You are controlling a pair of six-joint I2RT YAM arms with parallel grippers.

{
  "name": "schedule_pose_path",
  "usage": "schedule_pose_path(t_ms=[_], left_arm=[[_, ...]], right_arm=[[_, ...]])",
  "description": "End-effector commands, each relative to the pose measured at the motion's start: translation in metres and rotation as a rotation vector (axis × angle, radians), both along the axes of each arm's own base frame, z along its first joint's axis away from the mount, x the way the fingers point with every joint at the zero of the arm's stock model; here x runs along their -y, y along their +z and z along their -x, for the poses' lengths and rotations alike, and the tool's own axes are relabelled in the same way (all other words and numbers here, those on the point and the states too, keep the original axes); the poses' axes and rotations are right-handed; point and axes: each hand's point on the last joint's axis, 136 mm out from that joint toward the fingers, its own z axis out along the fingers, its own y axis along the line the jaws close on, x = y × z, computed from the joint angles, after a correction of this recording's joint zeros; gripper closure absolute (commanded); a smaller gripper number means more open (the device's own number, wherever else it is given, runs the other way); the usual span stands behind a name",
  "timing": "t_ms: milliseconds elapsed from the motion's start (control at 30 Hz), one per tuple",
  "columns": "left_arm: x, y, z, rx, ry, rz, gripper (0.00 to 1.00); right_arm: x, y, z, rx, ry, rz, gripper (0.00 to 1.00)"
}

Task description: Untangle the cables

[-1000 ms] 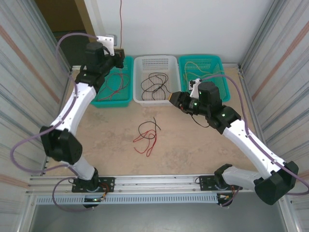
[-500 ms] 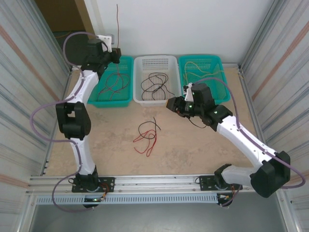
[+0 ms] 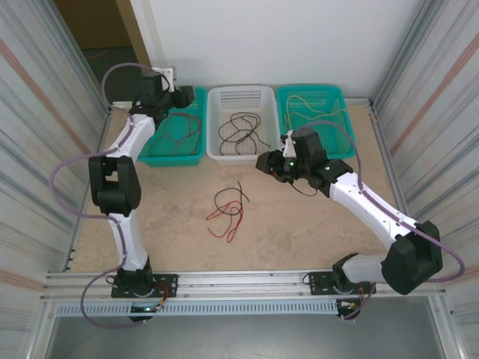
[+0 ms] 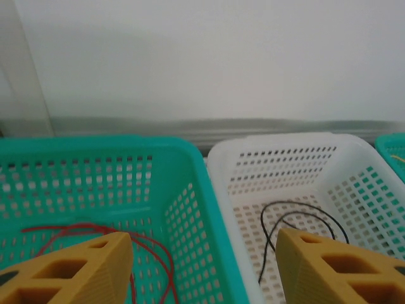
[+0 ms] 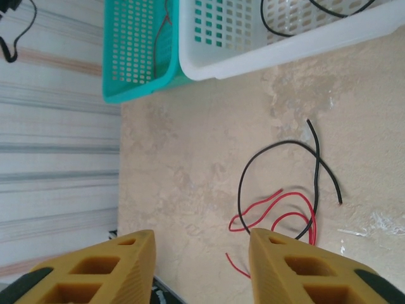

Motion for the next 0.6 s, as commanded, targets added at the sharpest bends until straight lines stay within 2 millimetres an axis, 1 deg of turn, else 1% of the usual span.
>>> schedule_pose_path(t_ms=[0, 33, 67, 100, 167, 267, 300, 367, 400, 433, 500, 567], left_arm=[[-0.007, 0.069, 0.049, 0.045, 0.060, 0.133, 0.40], [-0.003, 0.068, 0.068, 0.009, 0.056, 0.171, 0.40], [0.002, 0.067, 0.085, -0.013, 0.043, 0.193, 0.41], [0.010, 0.062, 0.107, -0.045, 0.026, 0.212, 0.41], [0.030, 0.045, 0.150, -0.121, -0.022, 0.221, 0.40], [0.072, 0.002, 0.220, -0.295, -0.147, 0.181, 0.42], [0.085, -0.016, 0.244, -0.360, -0.188, 0.160, 0.43], [0.103, -0.048, 0.284, -0.474, -0.243, 0.120, 0.45], [0.108, -0.064, 0.303, -0.531, -0.257, 0.093, 0.46], [0.109, -0.077, 0.316, -0.581, -0.257, 0.072, 0.47], [0.104, -0.104, 0.339, -0.684, -0.210, 0.059, 0.48], [0.103, -0.126, 0.352, -0.763, -0.179, 0.116, 0.49]], right_arm=[[-0.008, 0.001, 0.007, 0.021, 0.039, 0.041, 0.53], [-0.010, -0.002, 0.010, 0.016, 0.044, 0.060, 0.52], [-0.012, -0.005, 0.013, 0.011, 0.053, 0.077, 0.45], [-0.015, -0.008, 0.015, 0.012, 0.062, 0.098, 0.42], [-0.021, -0.014, 0.020, 0.004, 0.090, 0.133, 0.41], [-0.028, -0.023, 0.026, -0.006, 0.113, 0.207, 0.41], [-0.028, -0.027, 0.027, -0.012, 0.112, 0.235, 0.41], [-0.027, -0.035, 0.028, -0.035, 0.108, 0.266, 0.42], [-0.026, -0.040, 0.028, -0.048, 0.102, 0.276, 0.43], [-0.025, -0.045, 0.028, -0.058, 0.098, 0.286, 0.43], [-0.024, -0.053, 0.027, -0.074, 0.089, 0.310, 0.45], [-0.017, -0.061, 0.026, -0.087, 0.065, 0.348, 0.46]])
